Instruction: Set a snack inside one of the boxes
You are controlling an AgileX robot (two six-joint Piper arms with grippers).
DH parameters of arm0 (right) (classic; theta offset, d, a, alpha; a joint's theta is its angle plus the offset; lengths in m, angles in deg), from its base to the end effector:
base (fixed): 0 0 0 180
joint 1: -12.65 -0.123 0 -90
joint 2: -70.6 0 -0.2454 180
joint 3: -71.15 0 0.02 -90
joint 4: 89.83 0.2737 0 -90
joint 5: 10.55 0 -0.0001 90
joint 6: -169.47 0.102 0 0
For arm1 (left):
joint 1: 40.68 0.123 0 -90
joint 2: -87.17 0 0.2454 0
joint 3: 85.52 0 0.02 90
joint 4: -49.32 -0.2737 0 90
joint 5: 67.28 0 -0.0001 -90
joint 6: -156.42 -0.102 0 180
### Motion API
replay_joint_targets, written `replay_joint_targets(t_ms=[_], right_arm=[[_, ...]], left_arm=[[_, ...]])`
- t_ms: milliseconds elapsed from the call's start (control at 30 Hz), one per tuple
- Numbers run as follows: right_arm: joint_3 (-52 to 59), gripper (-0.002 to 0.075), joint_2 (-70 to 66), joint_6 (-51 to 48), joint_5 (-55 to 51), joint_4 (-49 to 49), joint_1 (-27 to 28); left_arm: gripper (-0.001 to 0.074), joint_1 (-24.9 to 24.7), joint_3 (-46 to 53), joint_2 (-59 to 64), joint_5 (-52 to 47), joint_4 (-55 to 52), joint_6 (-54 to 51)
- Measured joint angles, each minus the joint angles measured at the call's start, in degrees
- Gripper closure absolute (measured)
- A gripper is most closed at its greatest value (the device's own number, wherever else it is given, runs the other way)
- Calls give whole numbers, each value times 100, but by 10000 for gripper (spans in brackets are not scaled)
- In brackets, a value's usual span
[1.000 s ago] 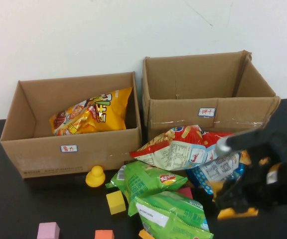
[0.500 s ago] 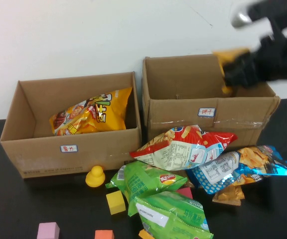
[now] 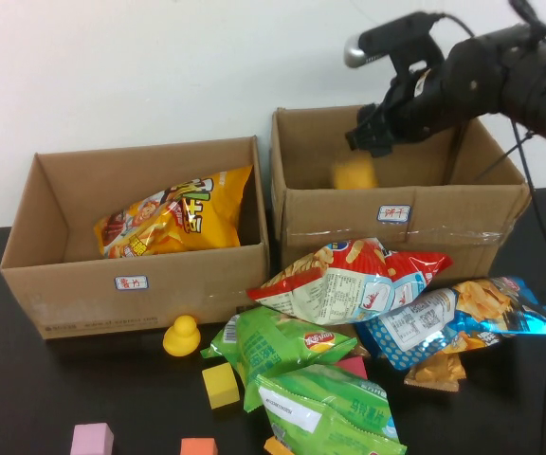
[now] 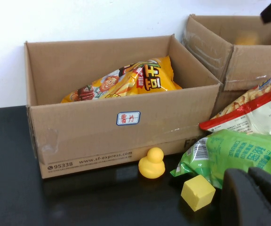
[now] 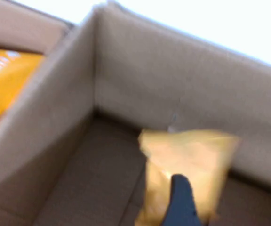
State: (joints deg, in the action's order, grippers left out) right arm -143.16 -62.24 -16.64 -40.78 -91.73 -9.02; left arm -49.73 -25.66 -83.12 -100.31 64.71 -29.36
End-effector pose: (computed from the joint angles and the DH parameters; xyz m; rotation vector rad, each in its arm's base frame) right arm 0.4839 0.1904 0.2182 -0.5625 2.1779 0.1121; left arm 0.1028 -0.0313 0.2582 0.1340 1.7790 -0.3335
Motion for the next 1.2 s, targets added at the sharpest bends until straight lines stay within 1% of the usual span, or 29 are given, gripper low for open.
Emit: replay_joint_targets(t_ms=[133, 167, 233, 267, 333, 400, 433, 500, 600, 667, 733, 900, 1000, 1100, 1200], right_arm=[[-333, 239, -262, 267, -506, 0, 83], [-376, 244, -262, 310, -671, 0, 94], [-422, 283, -166, 335, -912, -22, 116], [-422, 326, -67, 335, -1042, -35, 116], [-431, 438, 195, 323, -1235, -85, 128], [-431, 589, 650, 208, -1416, -96, 128], [-444, 636, 791, 118, -1495, -96, 128], [-431, 689, 1346, -181, -1588, -27, 128], [-141, 715, 2065, -509, -1548, 226, 128], [309, 721, 2647, -805, -1435, 551, 128], [878, 724, 3253, -1110, -1213, 920, 128], [2797, 727, 4783, -1967, -457, 1937, 128], [3752, 727, 5660, -2528, -170, 2424, 128], [4558, 727, 6507, -2853, -42, 2711, 128], [5229, 727, 7094, -2948, -17, 2749, 128]], left_arm=[[738, 0, 0, 0, 0, 9, 0], [738, 0, 0, 0, 0, 9, 0], [738, 0, 0, 0, 0, 9, 0], [738, 0, 0, 0, 0, 9, 0], [738, 0, 0, 0, 0, 9, 0], [738, 0, 0, 0, 0, 9, 0], [738, 0, 0, 0, 0, 9, 0], [738, 0, 0, 0, 0, 9, 0], [738, 0, 0, 0, 0, 9, 0], [738, 0, 0, 0, 0, 9, 0], [738, 0, 0, 0, 0, 9, 0], [738, 0, 0, 0, 0, 9, 0], [738, 0, 0, 0, 0, 9, 0], [738, 0, 0, 0, 0, 9, 0], [738, 0, 0, 0, 0, 9, 0]])
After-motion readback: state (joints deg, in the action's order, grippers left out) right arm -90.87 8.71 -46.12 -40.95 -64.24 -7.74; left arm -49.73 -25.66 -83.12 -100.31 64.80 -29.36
